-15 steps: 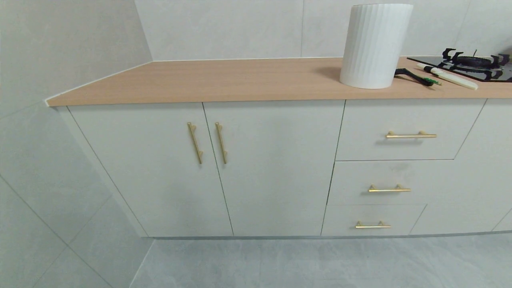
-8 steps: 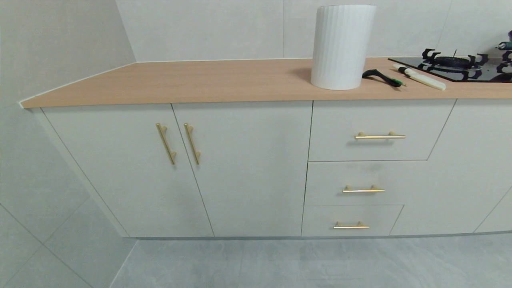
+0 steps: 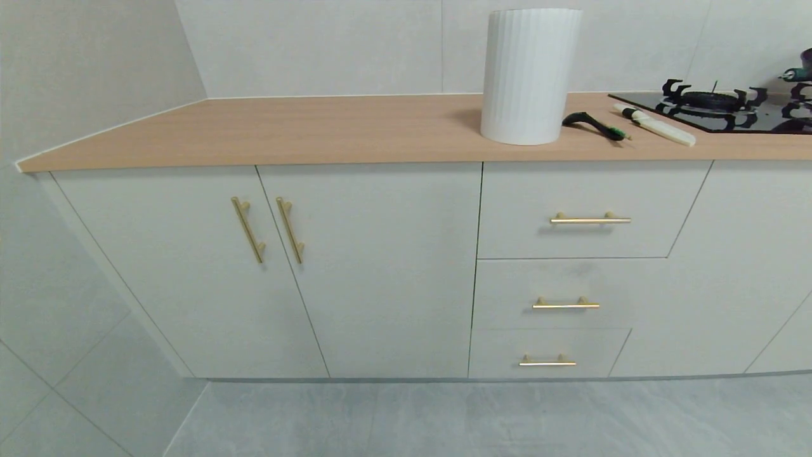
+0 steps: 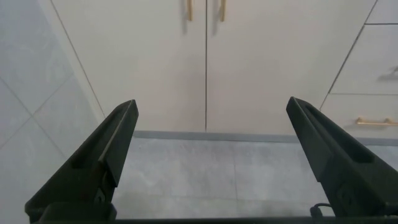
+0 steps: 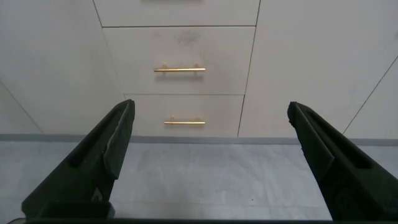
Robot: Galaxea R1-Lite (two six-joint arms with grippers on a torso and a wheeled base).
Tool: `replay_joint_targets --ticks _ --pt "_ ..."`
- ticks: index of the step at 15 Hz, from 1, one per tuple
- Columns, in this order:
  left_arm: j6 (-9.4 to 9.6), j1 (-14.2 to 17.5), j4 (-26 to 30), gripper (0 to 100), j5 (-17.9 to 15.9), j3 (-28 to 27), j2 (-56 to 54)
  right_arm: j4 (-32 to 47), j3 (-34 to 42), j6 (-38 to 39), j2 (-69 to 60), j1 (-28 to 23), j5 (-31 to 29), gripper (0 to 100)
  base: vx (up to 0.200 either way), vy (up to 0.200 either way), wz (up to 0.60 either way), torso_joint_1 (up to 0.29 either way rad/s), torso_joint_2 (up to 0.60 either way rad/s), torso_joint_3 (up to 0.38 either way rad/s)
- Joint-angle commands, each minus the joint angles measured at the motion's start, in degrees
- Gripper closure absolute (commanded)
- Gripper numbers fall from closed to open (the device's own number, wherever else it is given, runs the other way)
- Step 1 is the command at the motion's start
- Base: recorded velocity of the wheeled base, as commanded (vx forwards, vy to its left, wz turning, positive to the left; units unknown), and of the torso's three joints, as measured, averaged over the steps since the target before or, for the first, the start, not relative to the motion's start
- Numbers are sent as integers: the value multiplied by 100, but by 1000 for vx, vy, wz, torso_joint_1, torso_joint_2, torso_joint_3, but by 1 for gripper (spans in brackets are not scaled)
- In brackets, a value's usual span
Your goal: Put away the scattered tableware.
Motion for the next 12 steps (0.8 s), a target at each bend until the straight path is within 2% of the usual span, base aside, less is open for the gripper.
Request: replay_joint_targets --ticks 1,10,12 --pt "-1 9 -7 0 -1 0 7 0 1 -2 10 0 4 0 200 0 0 -7 2 -2" --pt "-1 9 -7 0 -1 0 7 0 1 -2 10 0 4 0 200 0 0 3 1 1" --pt "-1 9 -7 0 -1 0 7 0 1 -2 10 0 4 0 0 0 0 0 0 0"
